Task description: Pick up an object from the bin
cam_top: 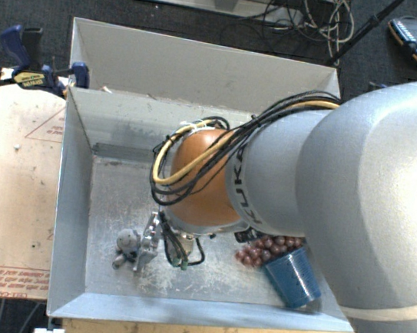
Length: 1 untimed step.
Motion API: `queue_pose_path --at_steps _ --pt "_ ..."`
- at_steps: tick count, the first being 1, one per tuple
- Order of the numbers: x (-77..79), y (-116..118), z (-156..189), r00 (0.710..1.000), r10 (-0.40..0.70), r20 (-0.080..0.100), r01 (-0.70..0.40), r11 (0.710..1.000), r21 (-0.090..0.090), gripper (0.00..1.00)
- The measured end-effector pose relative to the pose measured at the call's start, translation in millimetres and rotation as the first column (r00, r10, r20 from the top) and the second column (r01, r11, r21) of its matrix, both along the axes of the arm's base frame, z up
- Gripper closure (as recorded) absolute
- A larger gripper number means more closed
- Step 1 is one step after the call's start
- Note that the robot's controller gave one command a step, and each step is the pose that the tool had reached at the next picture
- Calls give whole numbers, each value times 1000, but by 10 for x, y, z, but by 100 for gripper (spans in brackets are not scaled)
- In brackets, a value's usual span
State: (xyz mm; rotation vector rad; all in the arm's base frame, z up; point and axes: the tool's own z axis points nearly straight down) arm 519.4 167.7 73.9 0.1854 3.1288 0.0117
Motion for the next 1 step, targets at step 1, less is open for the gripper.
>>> queue_pose_path --at_steps 1 --pt "-16 -5 51 1000 0 -6 0 1000 -2 100"
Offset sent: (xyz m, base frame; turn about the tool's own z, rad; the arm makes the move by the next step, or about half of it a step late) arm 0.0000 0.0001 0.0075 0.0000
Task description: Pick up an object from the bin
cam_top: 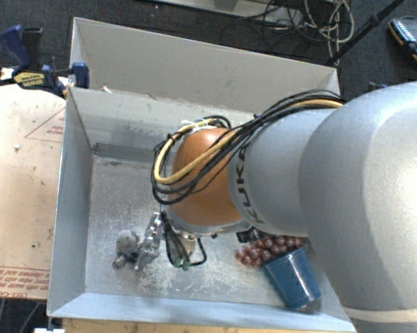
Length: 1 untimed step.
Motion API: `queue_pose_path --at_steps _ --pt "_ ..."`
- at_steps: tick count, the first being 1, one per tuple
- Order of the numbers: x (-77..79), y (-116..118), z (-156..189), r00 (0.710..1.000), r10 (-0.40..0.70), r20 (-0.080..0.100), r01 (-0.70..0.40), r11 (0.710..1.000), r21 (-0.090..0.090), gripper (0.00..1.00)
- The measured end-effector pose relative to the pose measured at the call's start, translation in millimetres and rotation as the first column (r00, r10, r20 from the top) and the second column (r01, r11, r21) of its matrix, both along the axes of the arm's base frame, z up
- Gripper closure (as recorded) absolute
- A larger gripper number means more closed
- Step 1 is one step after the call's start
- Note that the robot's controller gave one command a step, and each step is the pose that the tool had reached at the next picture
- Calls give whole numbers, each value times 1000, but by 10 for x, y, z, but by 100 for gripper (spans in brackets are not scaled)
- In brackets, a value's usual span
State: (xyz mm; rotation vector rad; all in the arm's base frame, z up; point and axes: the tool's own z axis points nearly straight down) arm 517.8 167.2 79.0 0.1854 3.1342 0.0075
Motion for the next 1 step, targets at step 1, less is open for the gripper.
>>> queue_pose_path --at_steps 1 --pt "-24 -15 203 1000 1 -8 -1 1000 -5 100"
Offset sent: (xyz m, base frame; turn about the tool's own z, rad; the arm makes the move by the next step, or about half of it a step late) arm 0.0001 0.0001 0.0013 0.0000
